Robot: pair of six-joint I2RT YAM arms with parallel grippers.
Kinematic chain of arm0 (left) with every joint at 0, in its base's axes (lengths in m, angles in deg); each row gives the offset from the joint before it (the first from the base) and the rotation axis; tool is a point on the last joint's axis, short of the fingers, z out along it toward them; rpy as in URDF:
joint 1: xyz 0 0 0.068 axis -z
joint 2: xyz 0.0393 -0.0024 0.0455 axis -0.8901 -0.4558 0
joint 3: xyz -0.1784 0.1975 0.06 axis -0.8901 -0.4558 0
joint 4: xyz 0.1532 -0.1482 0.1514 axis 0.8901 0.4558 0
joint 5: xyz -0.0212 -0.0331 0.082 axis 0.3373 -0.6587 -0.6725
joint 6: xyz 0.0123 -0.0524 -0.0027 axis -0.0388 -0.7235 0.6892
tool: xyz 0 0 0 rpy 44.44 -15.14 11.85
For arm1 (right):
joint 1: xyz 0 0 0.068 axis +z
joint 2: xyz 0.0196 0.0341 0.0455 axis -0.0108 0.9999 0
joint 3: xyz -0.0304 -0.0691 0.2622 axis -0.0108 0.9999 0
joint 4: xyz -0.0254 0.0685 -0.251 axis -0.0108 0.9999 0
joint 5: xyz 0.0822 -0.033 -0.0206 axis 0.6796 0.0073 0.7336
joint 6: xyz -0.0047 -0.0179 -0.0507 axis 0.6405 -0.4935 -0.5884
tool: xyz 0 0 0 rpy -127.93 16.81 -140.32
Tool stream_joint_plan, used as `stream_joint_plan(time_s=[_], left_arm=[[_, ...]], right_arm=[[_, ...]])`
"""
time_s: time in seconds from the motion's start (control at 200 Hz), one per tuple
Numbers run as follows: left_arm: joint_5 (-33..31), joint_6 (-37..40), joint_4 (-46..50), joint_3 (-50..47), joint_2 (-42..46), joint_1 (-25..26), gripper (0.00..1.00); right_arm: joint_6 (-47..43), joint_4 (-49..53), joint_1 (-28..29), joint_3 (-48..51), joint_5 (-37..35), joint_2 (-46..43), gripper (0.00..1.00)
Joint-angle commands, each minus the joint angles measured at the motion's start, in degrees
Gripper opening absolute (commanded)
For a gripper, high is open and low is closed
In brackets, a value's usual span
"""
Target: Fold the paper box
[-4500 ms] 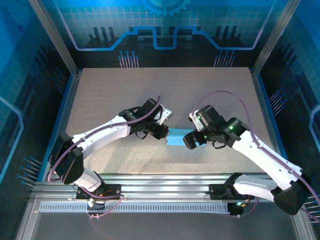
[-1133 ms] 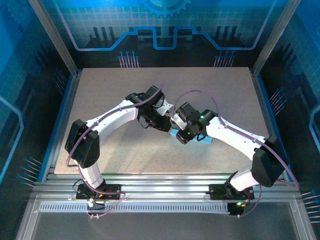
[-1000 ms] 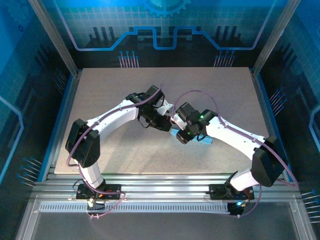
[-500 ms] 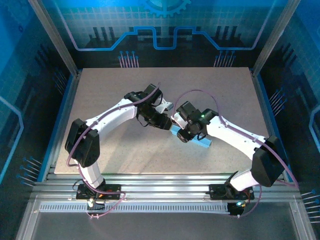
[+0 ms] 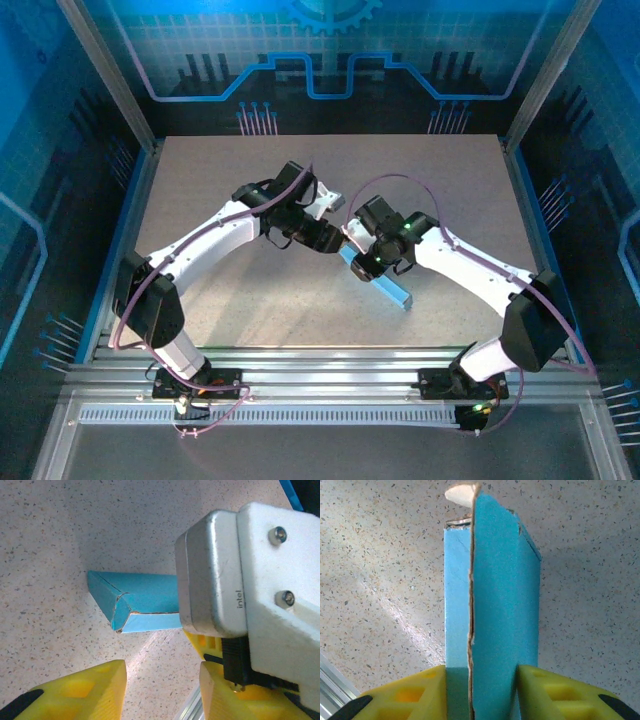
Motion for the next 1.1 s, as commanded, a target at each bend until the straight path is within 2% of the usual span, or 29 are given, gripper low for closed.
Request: stream_joint_plan(time_s=[0.0,0.1,0.39,0.746,1.096], left_arm=[[0.24,2.68,-2.50,0.45,-0.88,0.17,0.43],[0.90,2.45,-3.59,-0.34,-1.11,0.20,0.43],[-0.27,2.98,-8.49,-1.94,-2.21,0.27,0.44],[-1.30,1.14,-5.37,0.09,-1.38,-0.09,0.43],[-1.18,-2.71,-6.26,-3.40,2.21,-0.14,0.43]], right_arm=[[-0.90,1.29,-0.47,-1.13,0.90,1.38,0.39],[-0.94,1.20,-0.76,-1.02,1.07,1.31,0.36],[-1.33,1.52,-1.56,-1.81,3.62,1.30,0.36],[-0.38,0.30,-2.26,-0.96,1.82,0.45,0.39],[0.05,-0.28,-2.65,-2.02,10.72,1.88,0.37]])
